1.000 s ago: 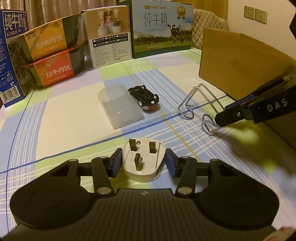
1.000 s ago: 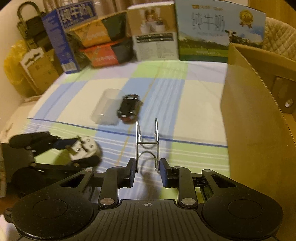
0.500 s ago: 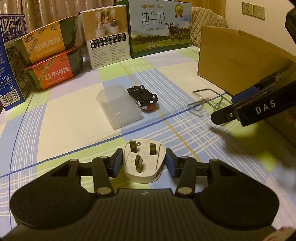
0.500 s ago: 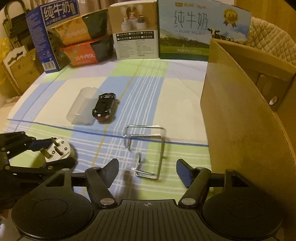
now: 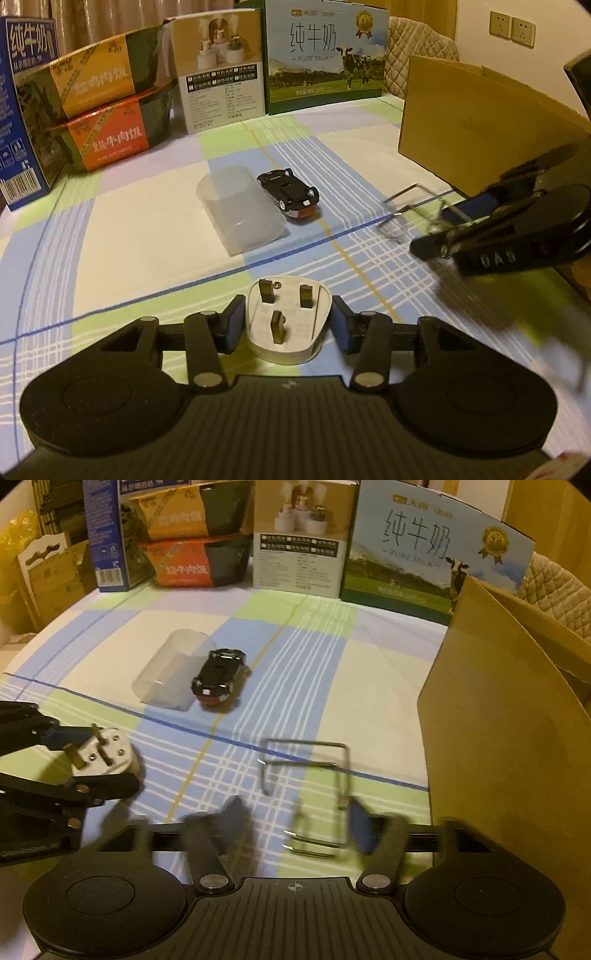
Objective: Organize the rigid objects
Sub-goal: 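Lift the white plug and the wire rack off the table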
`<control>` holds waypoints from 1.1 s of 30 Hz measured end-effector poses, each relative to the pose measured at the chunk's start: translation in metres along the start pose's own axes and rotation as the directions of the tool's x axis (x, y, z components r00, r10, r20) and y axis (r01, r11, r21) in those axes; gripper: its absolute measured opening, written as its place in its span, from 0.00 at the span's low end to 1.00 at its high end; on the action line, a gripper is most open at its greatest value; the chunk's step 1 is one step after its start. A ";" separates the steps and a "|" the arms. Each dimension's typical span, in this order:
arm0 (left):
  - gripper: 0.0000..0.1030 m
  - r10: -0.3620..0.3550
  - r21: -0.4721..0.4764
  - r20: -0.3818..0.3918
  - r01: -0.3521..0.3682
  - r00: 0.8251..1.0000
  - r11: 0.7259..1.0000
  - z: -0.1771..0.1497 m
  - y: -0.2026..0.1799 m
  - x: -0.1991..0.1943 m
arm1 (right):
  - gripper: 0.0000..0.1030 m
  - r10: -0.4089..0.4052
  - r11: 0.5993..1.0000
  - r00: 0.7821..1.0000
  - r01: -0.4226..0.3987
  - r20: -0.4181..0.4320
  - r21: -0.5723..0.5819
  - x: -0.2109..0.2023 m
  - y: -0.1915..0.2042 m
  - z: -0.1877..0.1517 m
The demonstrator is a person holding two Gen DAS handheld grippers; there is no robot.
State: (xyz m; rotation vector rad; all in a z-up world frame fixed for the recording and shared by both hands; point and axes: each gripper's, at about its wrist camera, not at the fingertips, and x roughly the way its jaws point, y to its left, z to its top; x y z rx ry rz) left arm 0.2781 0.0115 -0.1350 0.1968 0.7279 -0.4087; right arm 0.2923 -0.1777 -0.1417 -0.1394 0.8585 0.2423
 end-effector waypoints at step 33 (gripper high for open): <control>0.41 0.102 -0.017 0.103 -0.101 0.989 0.995 0.013 -0.041 -0.088 | 0.27 0.070 0.994 0.984 -0.084 0.166 0.075 -0.118 0.010 -0.012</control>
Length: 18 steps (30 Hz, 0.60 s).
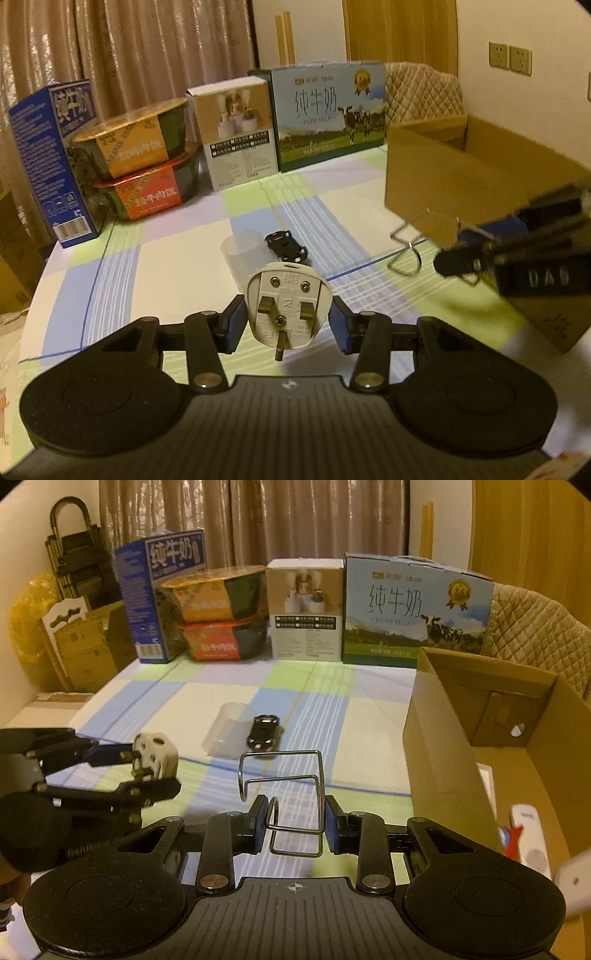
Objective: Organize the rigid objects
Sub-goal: 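Carry the white plug and wire rack over the cardboard box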
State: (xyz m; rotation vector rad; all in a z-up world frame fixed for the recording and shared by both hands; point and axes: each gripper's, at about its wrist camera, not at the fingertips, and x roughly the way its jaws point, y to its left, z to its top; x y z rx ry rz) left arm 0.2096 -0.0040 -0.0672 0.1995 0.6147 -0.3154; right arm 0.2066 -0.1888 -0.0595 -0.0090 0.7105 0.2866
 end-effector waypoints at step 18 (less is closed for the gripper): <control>0.41 -0.056 0.025 0.075 0.054 0.996 0.998 0.044 -0.083 -0.113 | 0.27 -0.081 0.994 0.988 0.071 0.133 0.079 -0.157 -0.033 -0.009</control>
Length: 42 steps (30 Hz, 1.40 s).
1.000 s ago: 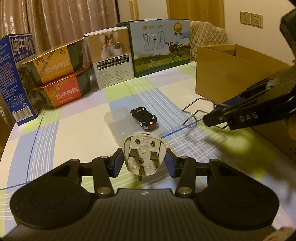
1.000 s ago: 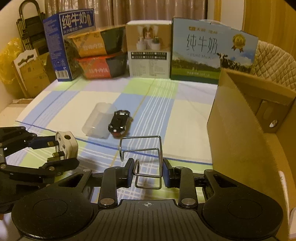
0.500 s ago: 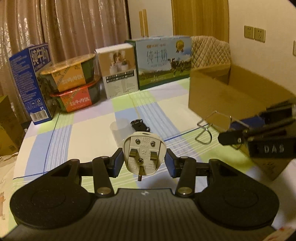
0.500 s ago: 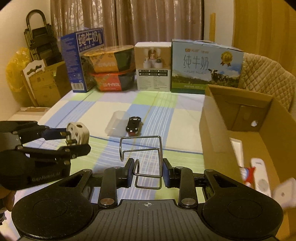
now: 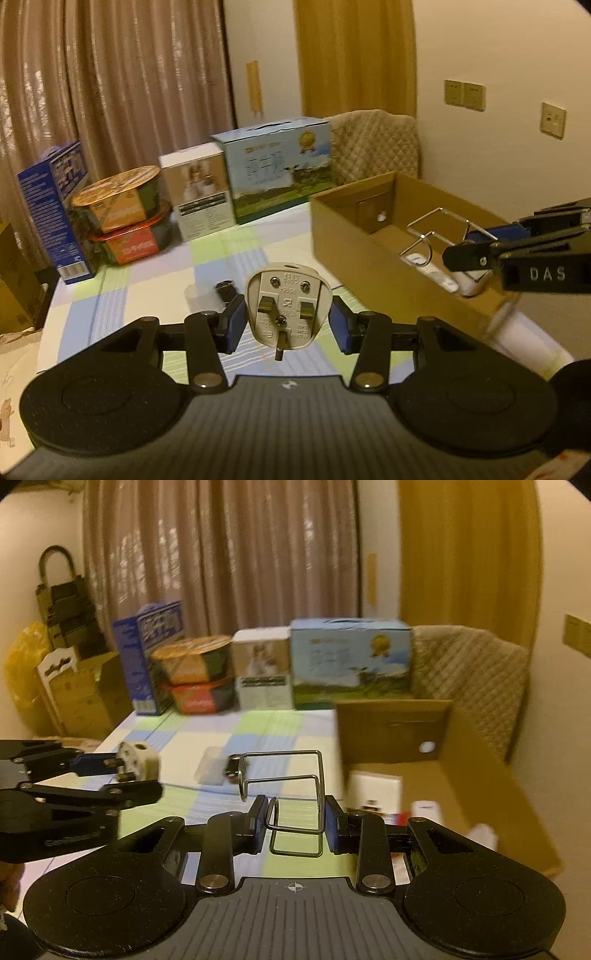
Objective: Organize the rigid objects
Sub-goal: 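Carry the white plug and wire rack over the cardboard box, then open the left gripper to drop the plug while the right releases the wire rack into the box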
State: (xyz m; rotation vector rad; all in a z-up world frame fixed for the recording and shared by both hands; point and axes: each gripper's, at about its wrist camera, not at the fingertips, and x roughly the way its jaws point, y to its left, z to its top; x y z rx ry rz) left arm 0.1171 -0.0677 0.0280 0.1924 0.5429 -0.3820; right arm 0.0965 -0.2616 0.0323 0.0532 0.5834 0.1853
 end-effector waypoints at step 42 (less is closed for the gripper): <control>0.41 -0.281 0.135 -0.279 0.327 0.918 0.935 0.046 -0.158 0.160 | 0.27 -0.121 0.981 0.986 0.137 -0.118 0.138 0.019 -0.176 -0.021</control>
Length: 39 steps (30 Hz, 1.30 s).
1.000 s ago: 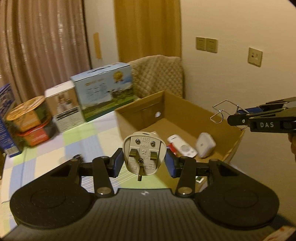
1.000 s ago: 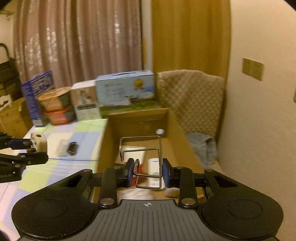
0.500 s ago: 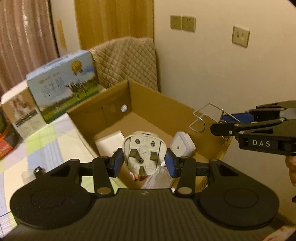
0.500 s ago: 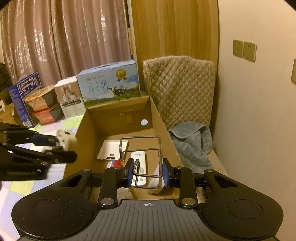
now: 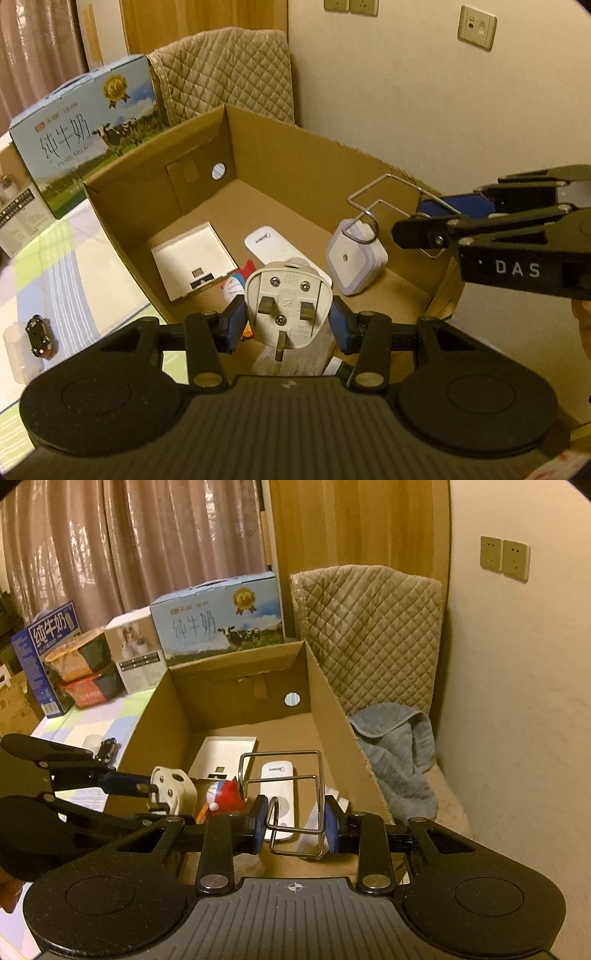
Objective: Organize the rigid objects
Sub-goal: 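Open the left gripper to drop the plug while the right releases the wire rack into the box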
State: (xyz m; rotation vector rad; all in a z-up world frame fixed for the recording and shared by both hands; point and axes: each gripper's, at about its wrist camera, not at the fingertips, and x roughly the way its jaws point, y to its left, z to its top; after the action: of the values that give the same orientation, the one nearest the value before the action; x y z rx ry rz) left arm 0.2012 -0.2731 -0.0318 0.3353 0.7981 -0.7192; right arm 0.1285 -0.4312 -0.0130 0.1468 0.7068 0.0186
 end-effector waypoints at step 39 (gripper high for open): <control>0.42 0.063 -0.161 0.103 -0.046 0.993 0.986 -0.004 0.052 -0.047 | 0.27 0.009 1.000 1.000 -0.010 -0.025 -0.017 0.016 0.007 -0.002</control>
State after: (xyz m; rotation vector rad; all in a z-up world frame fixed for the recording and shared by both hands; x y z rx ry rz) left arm 0.2127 -0.2116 0.0012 0.1724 0.7360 -0.6132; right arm 0.1392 -0.4227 -0.0237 0.1342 0.7302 0.0356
